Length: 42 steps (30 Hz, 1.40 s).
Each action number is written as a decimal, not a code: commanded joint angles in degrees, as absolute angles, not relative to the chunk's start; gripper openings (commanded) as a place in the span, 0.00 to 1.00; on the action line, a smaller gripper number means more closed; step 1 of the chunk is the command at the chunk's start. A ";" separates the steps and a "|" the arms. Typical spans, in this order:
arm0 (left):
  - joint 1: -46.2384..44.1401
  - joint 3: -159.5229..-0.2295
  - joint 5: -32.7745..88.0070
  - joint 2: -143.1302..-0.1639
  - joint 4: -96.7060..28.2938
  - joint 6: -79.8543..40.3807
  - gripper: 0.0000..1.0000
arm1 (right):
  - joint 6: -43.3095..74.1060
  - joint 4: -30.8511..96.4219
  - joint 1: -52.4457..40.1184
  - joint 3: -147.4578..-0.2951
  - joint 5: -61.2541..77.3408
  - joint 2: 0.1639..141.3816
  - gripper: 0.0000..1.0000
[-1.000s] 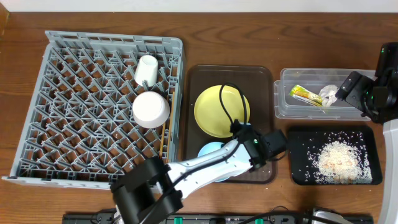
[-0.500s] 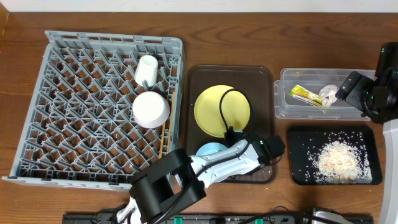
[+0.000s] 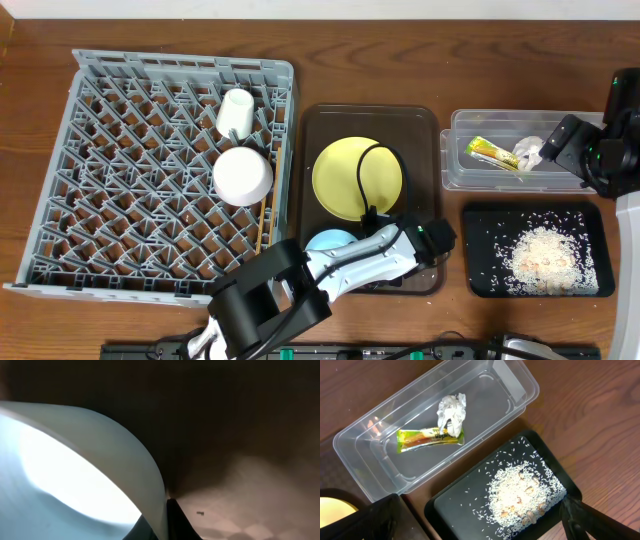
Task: Sort waste into correct bins and load items into the dishwasher
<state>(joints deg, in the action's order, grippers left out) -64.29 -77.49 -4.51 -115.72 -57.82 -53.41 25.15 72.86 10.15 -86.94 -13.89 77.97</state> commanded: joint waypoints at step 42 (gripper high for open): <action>8.14 -66.72 65.25 -81.80 -82.06 12.49 0.07 | 24.75 72.95 10.44 -87.26 -14.31 77.91 0.99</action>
<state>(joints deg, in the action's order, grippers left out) 5.41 -69.17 59.75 -82.39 -81.69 6.11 25.15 72.84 10.15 -86.94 -13.89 77.97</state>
